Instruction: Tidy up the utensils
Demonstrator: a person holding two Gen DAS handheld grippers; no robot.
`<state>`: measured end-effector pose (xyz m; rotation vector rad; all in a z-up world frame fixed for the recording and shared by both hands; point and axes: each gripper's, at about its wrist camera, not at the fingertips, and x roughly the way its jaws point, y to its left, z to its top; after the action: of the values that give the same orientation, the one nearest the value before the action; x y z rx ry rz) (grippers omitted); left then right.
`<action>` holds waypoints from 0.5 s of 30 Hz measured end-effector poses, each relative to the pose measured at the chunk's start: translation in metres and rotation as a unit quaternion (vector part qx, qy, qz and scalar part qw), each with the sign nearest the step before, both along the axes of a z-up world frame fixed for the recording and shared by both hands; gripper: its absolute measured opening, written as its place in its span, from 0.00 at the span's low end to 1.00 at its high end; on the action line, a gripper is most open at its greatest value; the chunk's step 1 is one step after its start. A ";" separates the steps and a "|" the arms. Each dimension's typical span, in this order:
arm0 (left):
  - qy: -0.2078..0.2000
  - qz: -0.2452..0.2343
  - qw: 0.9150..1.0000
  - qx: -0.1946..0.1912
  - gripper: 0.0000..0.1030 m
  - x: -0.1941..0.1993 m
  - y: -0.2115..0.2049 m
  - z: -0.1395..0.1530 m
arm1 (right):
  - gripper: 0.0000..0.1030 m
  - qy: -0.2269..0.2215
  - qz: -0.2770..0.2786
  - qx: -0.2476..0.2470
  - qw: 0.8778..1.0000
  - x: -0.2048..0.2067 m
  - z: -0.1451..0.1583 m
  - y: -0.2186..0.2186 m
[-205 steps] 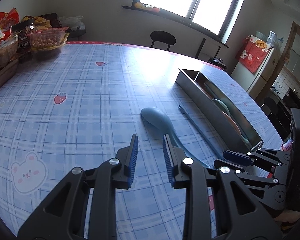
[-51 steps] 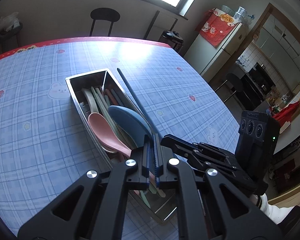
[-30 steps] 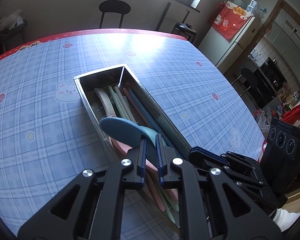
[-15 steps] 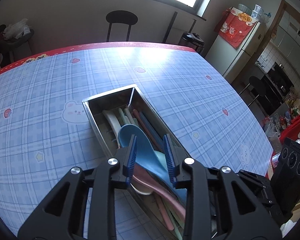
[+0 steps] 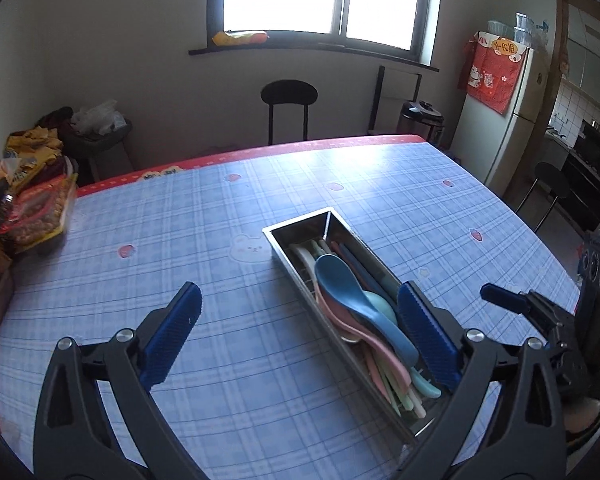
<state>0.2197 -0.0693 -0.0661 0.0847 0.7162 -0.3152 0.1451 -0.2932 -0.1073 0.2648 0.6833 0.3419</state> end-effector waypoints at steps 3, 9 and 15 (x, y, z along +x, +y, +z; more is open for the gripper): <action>-0.038 0.007 0.999 0.019 0.94 -0.032 0.013 0.016 | 0.94 -0.016 0.002 -0.026 1.000 -0.015 0.022 0.005; -0.095 0.029 0.995 0.010 0.94 -0.089 0.038 0.045 | 0.94 -0.075 -0.013 -0.081 0.994 -0.057 0.075 0.017; -0.124 0.060 0.990 0.001 0.94 -0.131 0.052 0.064 | 0.94 -0.105 -0.042 -0.113 0.987 -0.093 0.105 0.022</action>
<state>0.0890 -0.0175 -0.0019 0.0805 0.4723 -0.1848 0.0524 -0.2711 -0.0024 0.0404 0.4963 0.2065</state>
